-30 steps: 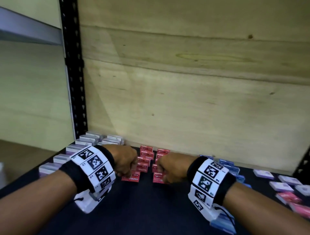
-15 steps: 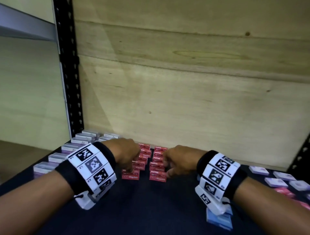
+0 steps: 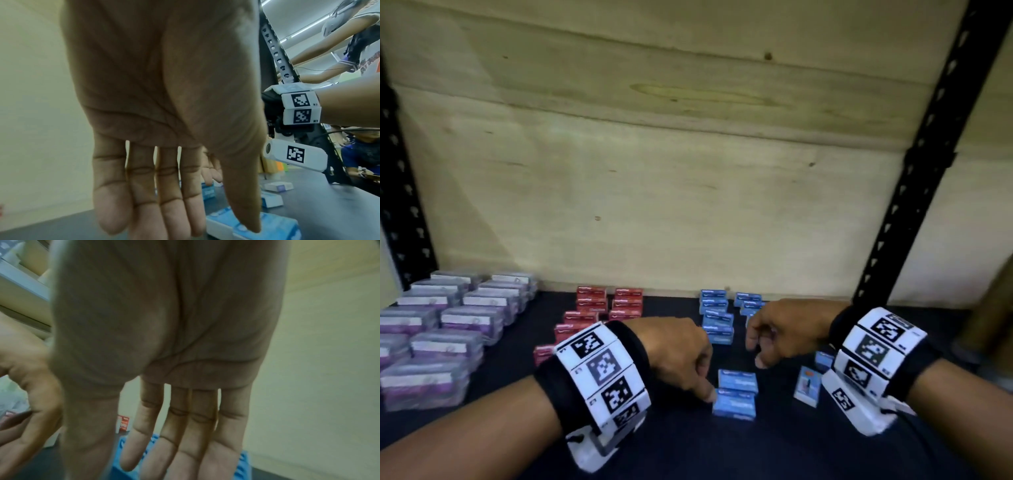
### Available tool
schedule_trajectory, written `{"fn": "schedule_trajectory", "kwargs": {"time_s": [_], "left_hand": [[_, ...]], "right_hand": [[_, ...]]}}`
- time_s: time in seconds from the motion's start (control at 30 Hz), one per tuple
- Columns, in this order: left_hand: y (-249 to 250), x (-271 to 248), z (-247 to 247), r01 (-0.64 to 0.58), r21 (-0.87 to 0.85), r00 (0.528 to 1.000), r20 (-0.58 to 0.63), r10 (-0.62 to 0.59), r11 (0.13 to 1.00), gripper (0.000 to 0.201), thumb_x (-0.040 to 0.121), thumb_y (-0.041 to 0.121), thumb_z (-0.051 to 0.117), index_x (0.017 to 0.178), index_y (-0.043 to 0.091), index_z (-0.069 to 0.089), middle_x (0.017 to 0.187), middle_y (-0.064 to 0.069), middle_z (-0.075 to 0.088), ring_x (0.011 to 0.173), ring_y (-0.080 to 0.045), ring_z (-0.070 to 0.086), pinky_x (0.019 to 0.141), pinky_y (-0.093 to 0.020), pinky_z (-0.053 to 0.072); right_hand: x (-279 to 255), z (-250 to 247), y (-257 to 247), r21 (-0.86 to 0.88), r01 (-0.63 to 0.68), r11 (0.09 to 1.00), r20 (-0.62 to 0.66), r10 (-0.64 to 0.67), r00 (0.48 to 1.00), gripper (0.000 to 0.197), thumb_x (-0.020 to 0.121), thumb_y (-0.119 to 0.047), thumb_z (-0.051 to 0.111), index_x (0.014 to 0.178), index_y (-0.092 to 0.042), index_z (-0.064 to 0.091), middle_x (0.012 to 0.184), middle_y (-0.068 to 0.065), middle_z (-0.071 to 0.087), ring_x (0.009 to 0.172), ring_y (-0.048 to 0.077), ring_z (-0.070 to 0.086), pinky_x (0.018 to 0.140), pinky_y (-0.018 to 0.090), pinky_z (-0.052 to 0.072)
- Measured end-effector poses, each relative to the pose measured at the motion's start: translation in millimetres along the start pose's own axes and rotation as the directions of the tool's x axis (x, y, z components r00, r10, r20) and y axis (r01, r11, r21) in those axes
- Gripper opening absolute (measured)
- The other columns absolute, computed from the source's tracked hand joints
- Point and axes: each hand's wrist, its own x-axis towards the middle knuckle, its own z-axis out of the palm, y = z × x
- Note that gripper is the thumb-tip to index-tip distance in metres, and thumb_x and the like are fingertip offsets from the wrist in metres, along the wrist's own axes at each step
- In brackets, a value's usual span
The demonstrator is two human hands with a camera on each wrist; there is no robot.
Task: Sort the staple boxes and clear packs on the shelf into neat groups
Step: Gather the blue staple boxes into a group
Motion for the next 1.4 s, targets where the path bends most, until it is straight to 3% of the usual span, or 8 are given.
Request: {"fn": "schedule_trajectory", "kwargs": {"time_s": [0.23, 0.4, 0.57, 0.77, 0.9, 1.03, 1.2, 1.4], "left_hand": [[16.7, 8.3, 10.1, -0.027, 0.006, 1.000, 0.001, 0.027, 1.000, 0.047, 0.077, 0.066, 0.065, 0.102, 0.027, 0.066, 0.092, 0.013, 0.064, 0.089, -0.012, 0.061, 0.084, -0.035, 0.053], [15.5, 7.6, 11.6, -0.056, -0.004, 0.998, -0.005, 0.056, 0.998, 0.042, 0.079, 0.060, 0.068, 0.104, 0.026, 0.067, 0.081, 0.015, 0.057, 0.083, -0.011, 0.059, 0.077, -0.031, 0.050], [5.1, 6.9, 12.8, -0.024, -0.068, 1.000, -0.013, 0.023, 0.997, 0.040, 0.074, 0.057, 0.075, 0.099, 0.027, 0.065, 0.091, 0.013, 0.064, 0.084, -0.010, 0.062, 0.079, -0.032, 0.054], [-5.8, 15.6, 11.1, -0.009, -0.135, 1.000, -0.016, 0.007, 0.991, 0.028, 0.079, 0.042, 0.076, 0.098, 0.026, 0.062, 0.097, 0.009, 0.064, 0.083, -0.010, 0.059, 0.068, -0.023, 0.046], [-5.5, 22.1, 7.2, 0.035, -0.060, 0.996, -0.082, -0.040, 0.998, 0.024, 0.088, 0.042, 0.066, 0.103, 0.027, 0.057, 0.100, 0.007, 0.059, 0.091, -0.016, 0.058, 0.074, -0.029, 0.046], [0.0, 26.2, 3.9, 0.093, 0.047, 0.988, -0.130, -0.087, 0.995, 0.021, 0.094, 0.044, 0.057, 0.107, 0.029, 0.051, 0.105, 0.004, 0.056, 0.091, -0.017, 0.053, 0.074, -0.033, 0.041], [6.2, 33.7, 3.2, 0.124, 0.110, 0.984, -0.141, -0.108, 0.986, 0.025, 0.096, 0.043, 0.054, 0.116, 0.029, 0.049, 0.120, -0.001, 0.058, 0.103, -0.022, 0.053, 0.076, -0.032, 0.035], [8.1, 43.4, 2.2, 0.131, 0.136, 0.977, -0.187, -0.104, 0.982, 0.031, 0.095, 0.042, 0.054, 0.123, 0.027, 0.050, 0.123, -0.004, 0.057, 0.111, -0.027, 0.055, 0.077, -0.033, 0.037]], "right_hand": [[-8.4, 20.4, 5.7, 0.089, 0.024, 0.996, 0.038, -0.027, 0.999, 0.039, 0.079, -0.046, 0.077, 0.112, -0.028, 0.068, 0.087, -0.015, 0.069, 0.082, 0.005, 0.064, 0.086, 0.028, 0.053], [-3.9, 28.1, 1.0, 0.068, 0.054, 0.996, 0.037, -0.057, 0.998, 0.035, 0.081, -0.045, 0.076, 0.110, -0.027, 0.068, 0.088, -0.015, 0.068, 0.080, 0.003, 0.062, 0.079, 0.022, 0.050], [-2.7, 29.5, 4.4, 0.045, 0.025, 0.999, 0.006, -0.025, 1.000, 0.029, 0.077, -0.042, 0.080, 0.098, -0.027, 0.067, 0.086, -0.013, 0.069, 0.081, 0.006, 0.065, 0.073, 0.021, 0.051], [-2.6, 26.3, 21.8, 0.085, -0.001, 0.996, -0.072, 0.007, 0.997, 0.029, 0.071, -0.026, 0.087, 0.088, -0.030, 0.063, 0.081, -0.013, 0.066, 0.068, 0.003, 0.061, 0.067, 0.024, 0.054], [-4.1, 26.2, 35.9, 0.078, -0.014, 0.997, -0.103, 0.022, 0.994, 0.020, 0.081, -0.026, 0.080, 0.082, -0.031, 0.061, 0.079, -0.013, 0.065, 0.071, 0.013, 0.067, 0.066, 0.025, 0.053], [-4.8, 23.2, 46.6, -0.033, -0.071, 0.997, -0.146, 0.065, 0.987, 0.017, 0.084, -0.032, 0.075, 0.094, -0.030, 0.061, 0.089, -0.013, 0.063, 0.086, 0.011, 0.062, 0.073, 0.022, 0.046], [-2.3, 22.2, 56.8, -0.049, -0.140, 0.989, -0.132, 0.132, 0.982, 0.023, 0.083, -0.033, 0.076, 0.086, -0.031, 0.054, 0.077, -0.016, 0.056, 0.081, 0.011, 0.057, 0.066, 0.022, 0.040], [3.4, 21.7, 56.3, -0.070, -0.149, 0.986, -0.146, 0.138, 0.980, 0.025, 0.082, -0.035, 0.076, 0.086, -0.032, 0.052, 0.080, -0.016, 0.056, 0.085, 0.012, 0.058, 0.071, 0.024, 0.041]]}}
